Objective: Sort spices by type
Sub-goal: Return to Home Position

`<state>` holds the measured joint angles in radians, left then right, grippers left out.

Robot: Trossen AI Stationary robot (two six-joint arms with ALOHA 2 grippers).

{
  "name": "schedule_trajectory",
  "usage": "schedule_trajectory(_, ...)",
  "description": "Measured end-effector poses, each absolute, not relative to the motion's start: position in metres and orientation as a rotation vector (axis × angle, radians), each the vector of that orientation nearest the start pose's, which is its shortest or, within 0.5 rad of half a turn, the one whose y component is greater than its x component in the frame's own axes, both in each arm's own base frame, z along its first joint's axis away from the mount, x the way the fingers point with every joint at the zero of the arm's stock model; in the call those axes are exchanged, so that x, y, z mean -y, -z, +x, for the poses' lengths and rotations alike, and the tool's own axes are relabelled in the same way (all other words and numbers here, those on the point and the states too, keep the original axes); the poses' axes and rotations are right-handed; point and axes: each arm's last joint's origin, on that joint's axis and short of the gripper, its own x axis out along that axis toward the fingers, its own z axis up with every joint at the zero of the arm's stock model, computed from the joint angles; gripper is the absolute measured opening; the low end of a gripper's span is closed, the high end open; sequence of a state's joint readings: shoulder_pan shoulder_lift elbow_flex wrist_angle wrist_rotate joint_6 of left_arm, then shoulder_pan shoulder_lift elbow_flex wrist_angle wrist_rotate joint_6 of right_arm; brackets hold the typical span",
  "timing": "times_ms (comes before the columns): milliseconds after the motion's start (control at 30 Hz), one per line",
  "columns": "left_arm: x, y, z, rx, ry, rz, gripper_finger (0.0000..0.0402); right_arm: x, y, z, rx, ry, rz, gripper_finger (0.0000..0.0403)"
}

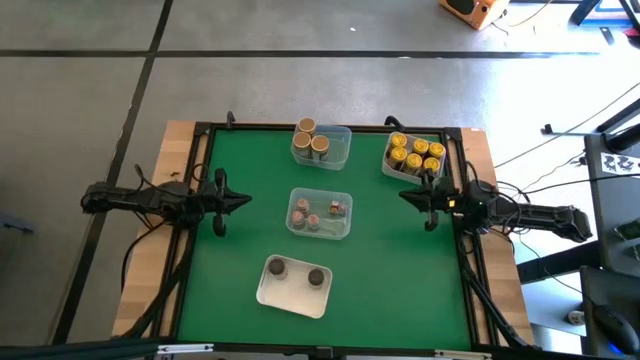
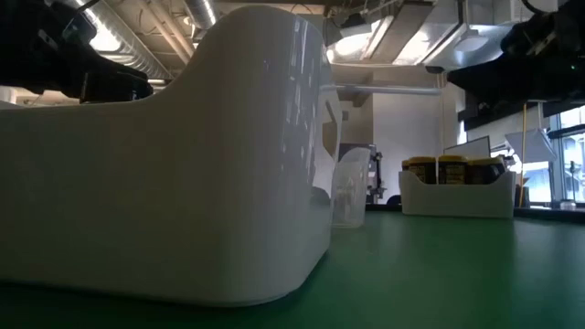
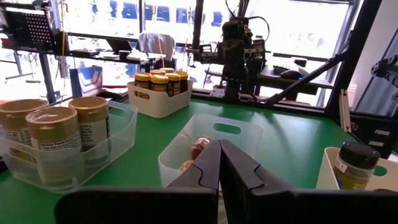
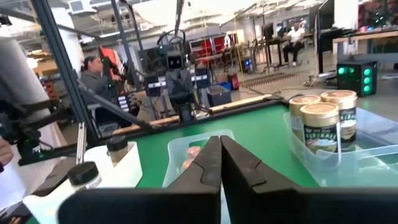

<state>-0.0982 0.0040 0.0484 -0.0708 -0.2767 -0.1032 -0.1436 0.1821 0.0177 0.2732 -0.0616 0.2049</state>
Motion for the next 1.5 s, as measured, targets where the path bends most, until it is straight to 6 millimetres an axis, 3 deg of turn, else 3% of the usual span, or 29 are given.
schedule_trajectory(367, 0.001, -0.173, 0.094, -0.017, -0.176, -0.086, 0.0002, 0.013, -0.176, 0.095, 0.106, 0.099, 0.196, 0.0006)
schedule_trajectory(1500, 0.004, -0.17, 0.097, 0.048, -0.1, -0.058, 0.0006, 0.014, -0.167, 0.097, 0.023, 0.15, 0.15, 0.0008)
